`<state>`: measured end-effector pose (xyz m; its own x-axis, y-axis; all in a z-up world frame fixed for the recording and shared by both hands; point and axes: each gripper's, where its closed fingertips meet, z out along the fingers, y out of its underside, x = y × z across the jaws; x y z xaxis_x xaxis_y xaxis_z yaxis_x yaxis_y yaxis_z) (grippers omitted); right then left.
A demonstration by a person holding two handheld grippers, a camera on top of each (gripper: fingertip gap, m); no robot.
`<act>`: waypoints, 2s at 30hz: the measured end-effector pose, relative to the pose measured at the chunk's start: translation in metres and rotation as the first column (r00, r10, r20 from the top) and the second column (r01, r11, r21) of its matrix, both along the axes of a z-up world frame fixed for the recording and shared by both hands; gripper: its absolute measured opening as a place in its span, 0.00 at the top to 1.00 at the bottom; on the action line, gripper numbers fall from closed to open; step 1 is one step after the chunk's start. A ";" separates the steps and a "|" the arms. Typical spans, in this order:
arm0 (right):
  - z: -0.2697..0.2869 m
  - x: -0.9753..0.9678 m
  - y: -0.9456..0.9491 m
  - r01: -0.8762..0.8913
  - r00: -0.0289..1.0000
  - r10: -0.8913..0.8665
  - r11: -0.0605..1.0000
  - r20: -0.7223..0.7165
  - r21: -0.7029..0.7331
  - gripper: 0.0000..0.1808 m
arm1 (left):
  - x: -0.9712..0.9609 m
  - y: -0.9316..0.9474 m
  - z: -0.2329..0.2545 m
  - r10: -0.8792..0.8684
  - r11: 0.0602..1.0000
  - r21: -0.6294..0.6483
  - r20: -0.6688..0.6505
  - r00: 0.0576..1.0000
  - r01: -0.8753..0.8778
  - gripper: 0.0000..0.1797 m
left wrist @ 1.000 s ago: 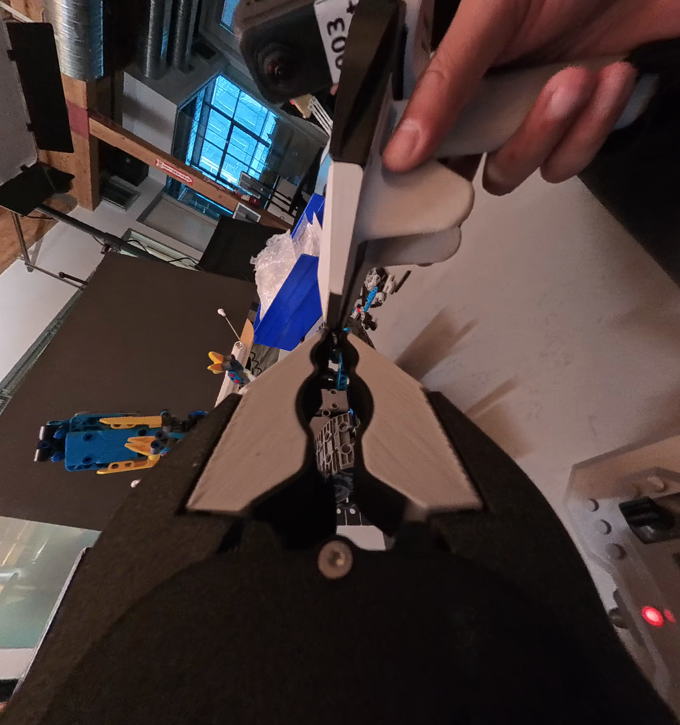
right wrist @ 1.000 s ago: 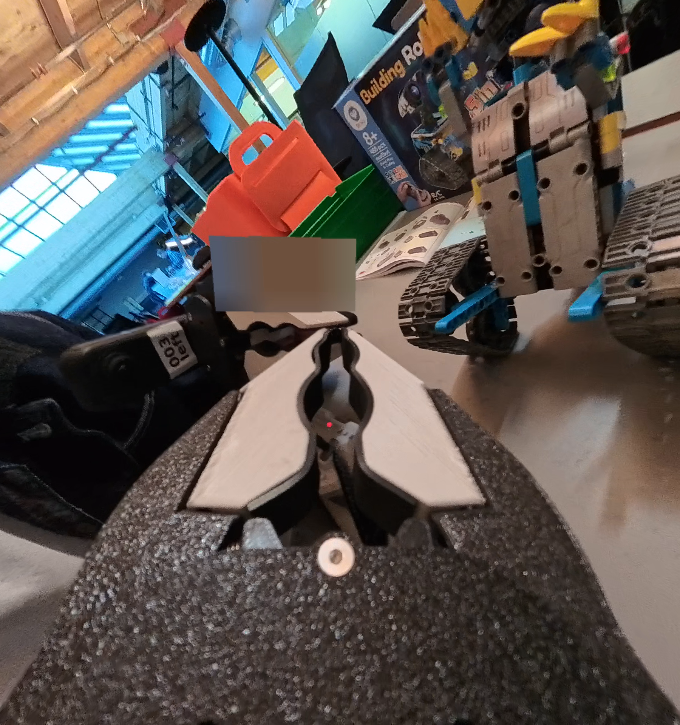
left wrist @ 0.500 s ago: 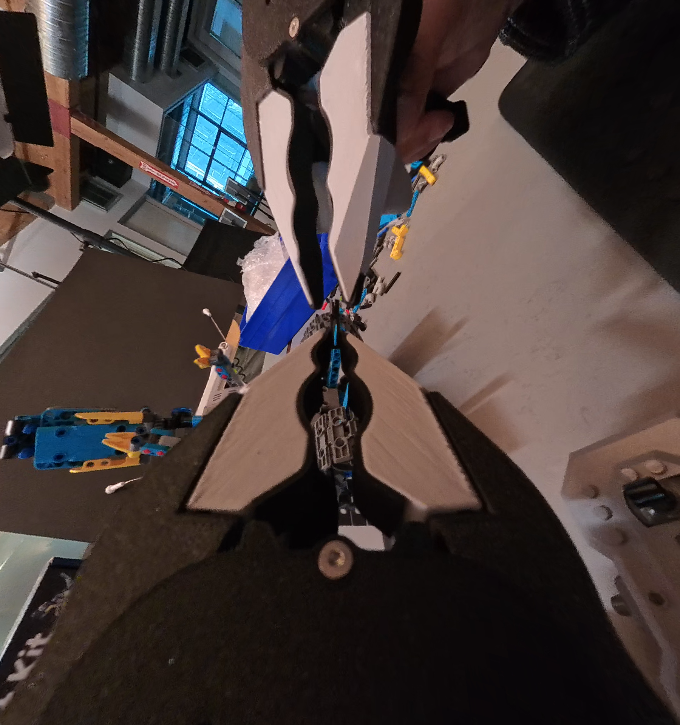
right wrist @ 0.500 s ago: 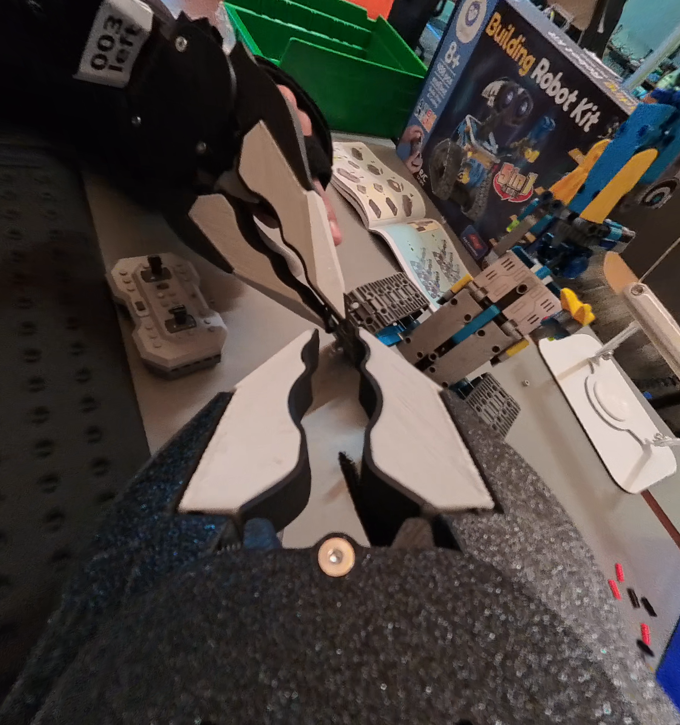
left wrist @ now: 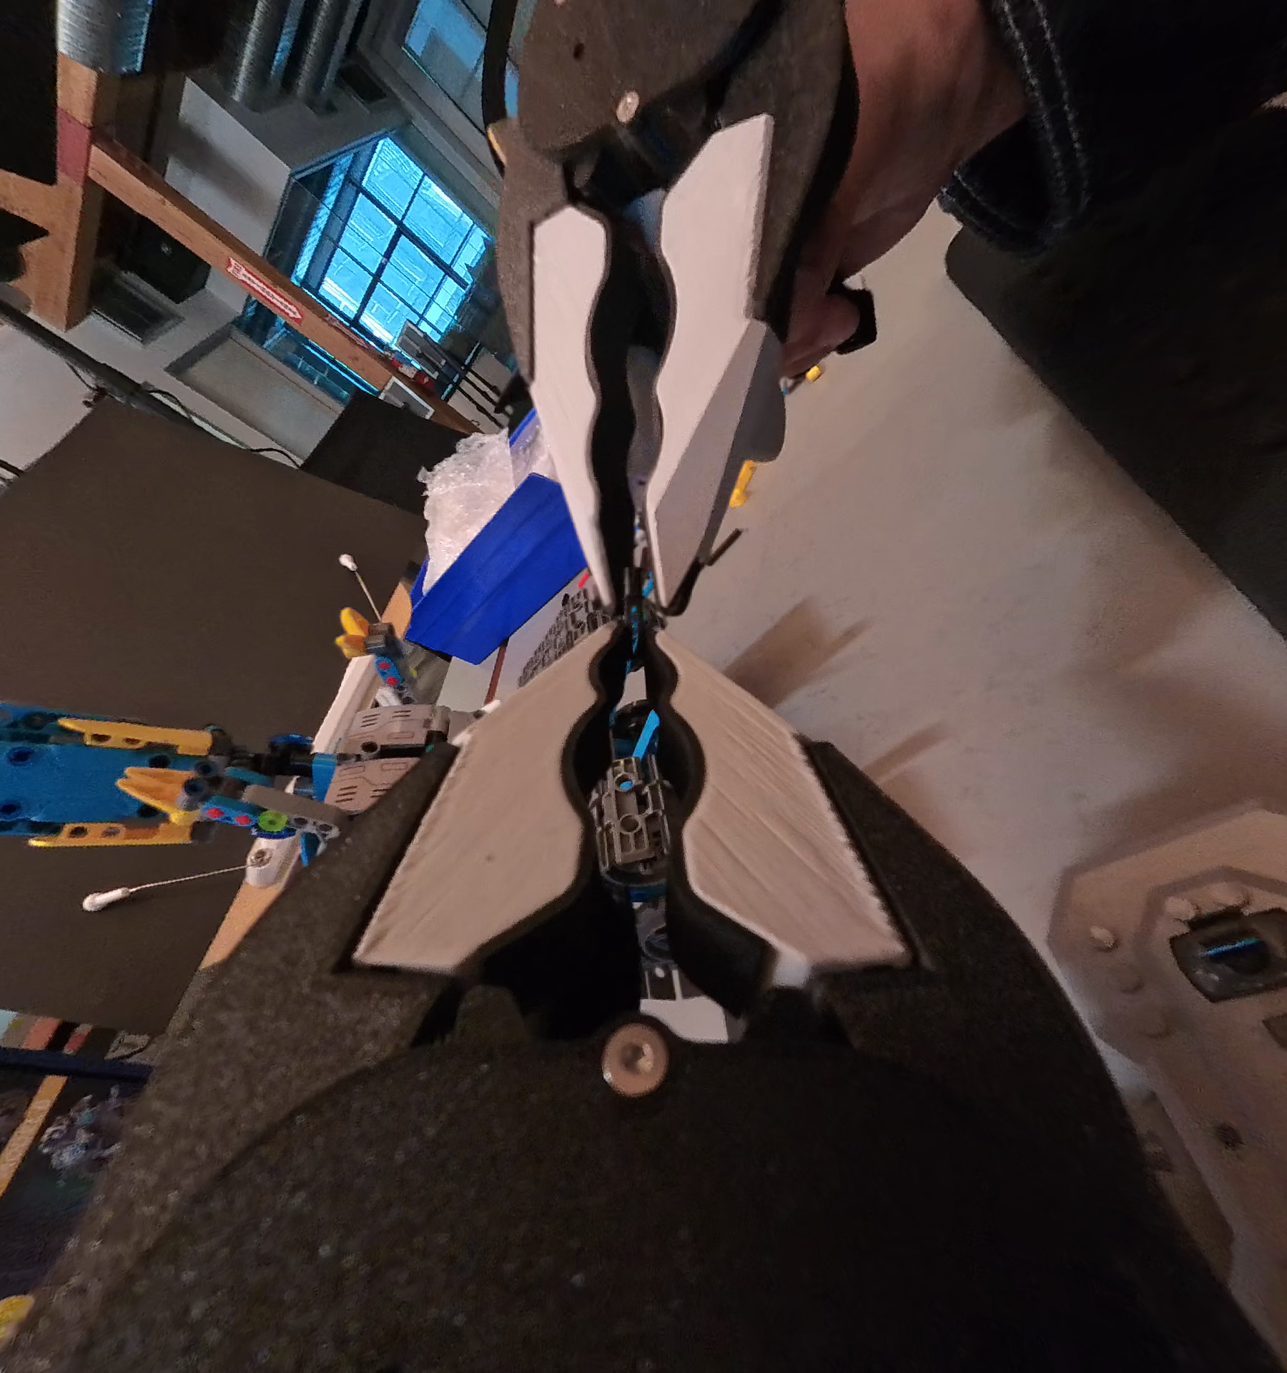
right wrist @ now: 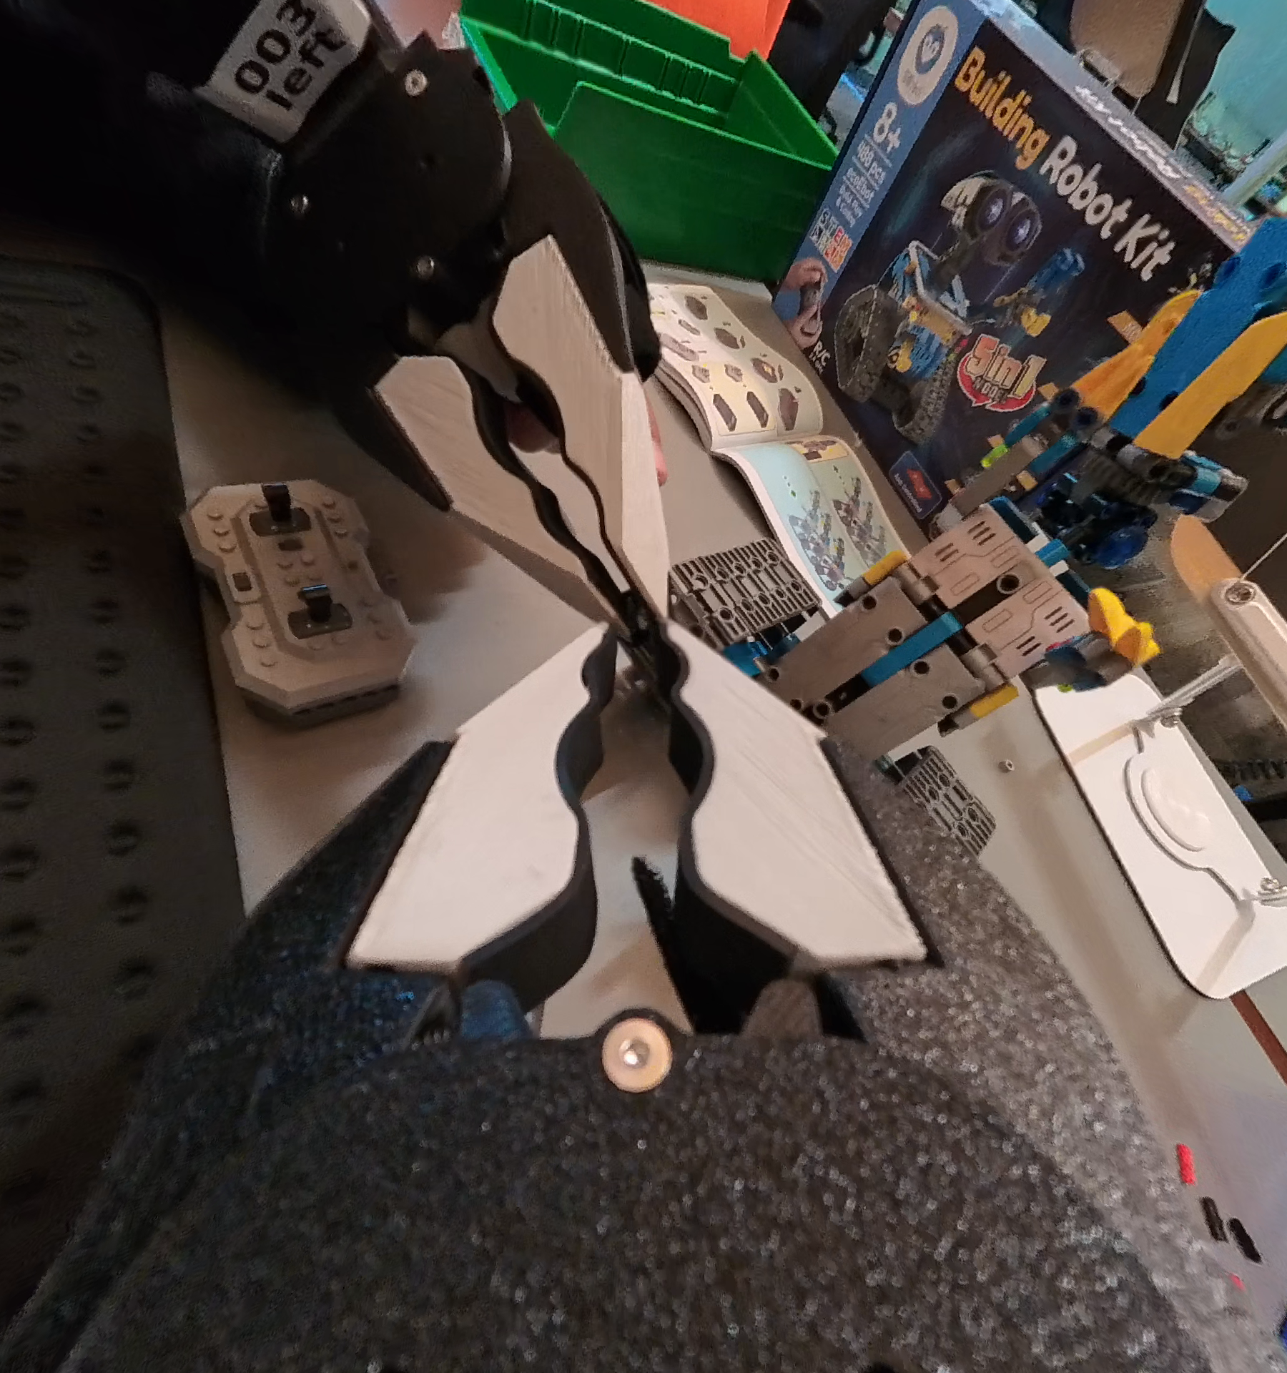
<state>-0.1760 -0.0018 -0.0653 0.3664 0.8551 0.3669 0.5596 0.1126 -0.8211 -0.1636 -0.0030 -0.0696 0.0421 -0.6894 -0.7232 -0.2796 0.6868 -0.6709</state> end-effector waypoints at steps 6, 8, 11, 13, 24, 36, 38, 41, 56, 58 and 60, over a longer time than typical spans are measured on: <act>-0.002 -0.001 0.000 -0.036 0.999 0.036 0.999 -0.022 -0.002 0.97 | 0.001 0.002 -0.003 -0.002 1.000 -0.005 -0.012 1.000 0.002 0.99; -0.003 -0.001 0.000 -0.048 0.998 0.048 0.999 -0.029 -0.006 0.98 | 0.001 0.002 -0.005 -0.007 1.000 -0.015 -0.015 1.000 0.006 0.99; -0.004 -0.001 0.001 -0.065 0.998 0.065 0.998 -0.022 0.000 0.98 | 0.001 0.003 -0.005 -0.008 1.000 -0.030 -0.017 1.000 0.008 1.00; -0.001 -0.002 0.000 -0.082 0.996 0.082 0.997 -0.030 0.014 0.98 | 0.001 0.002 -0.005 -0.017 0.998 -0.064 -0.021 1.000 0.016 1.00; 0.006 0.016 0.023 -0.051 0.999 0.050 0.997 0.014 0.057 0.98 | -0.009 0.021 0.010 0.054 0.938 -0.346 0.065 0.996 -0.028 0.81; -0.010 0.048 0.064 0.079 0.971 -0.136 0.959 0.199 0.272 0.99 | 0.006 0.135 -0.027 0.169 0.388 -0.895 -0.164 0.972 -0.219 0.40; -0.010 0.054 0.062 0.101 0.972 -0.150 0.961 0.178 0.258 0.99 | 0.013 0.134 -0.036 0.159 0.384 -0.892 -0.191 0.969 -0.238 0.47; -0.009 0.059 0.056 0.121 0.978 -0.157 0.964 0.137 0.235 0.99 | 0.016 0.144 -0.037 0.179 0.306 -0.925 -0.176 0.968 -0.225 0.57; 0.040 0.029 0.091 -0.070 0.938 0.032 0.993 0.345 0.097 0.98 | 0.013 0.170 -0.020 -0.031 -0.115 -0.970 -0.210 0.977 -0.212 0.59; 0.037 0.023 0.104 -0.119 0.913 0.097 0.992 0.396 0.032 0.99 | 0.014 0.178 -0.017 -0.056 -0.157 -0.965 -0.205 0.977 -0.211 0.59; 0.029 0.023 0.120 -0.130 0.868 0.127 0.991 0.480 -0.028 0.98 | 0.015 0.186 -0.015 -0.076 -0.191 -0.959 -0.199 0.977 -0.210 0.59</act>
<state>-0.1532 0.1181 -0.0363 0.0311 0.8800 0.4740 0.8644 0.2145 -0.4548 -0.1483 0.1834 -0.0842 0.1606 -0.5792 0.7992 -0.4410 -0.7665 -0.4669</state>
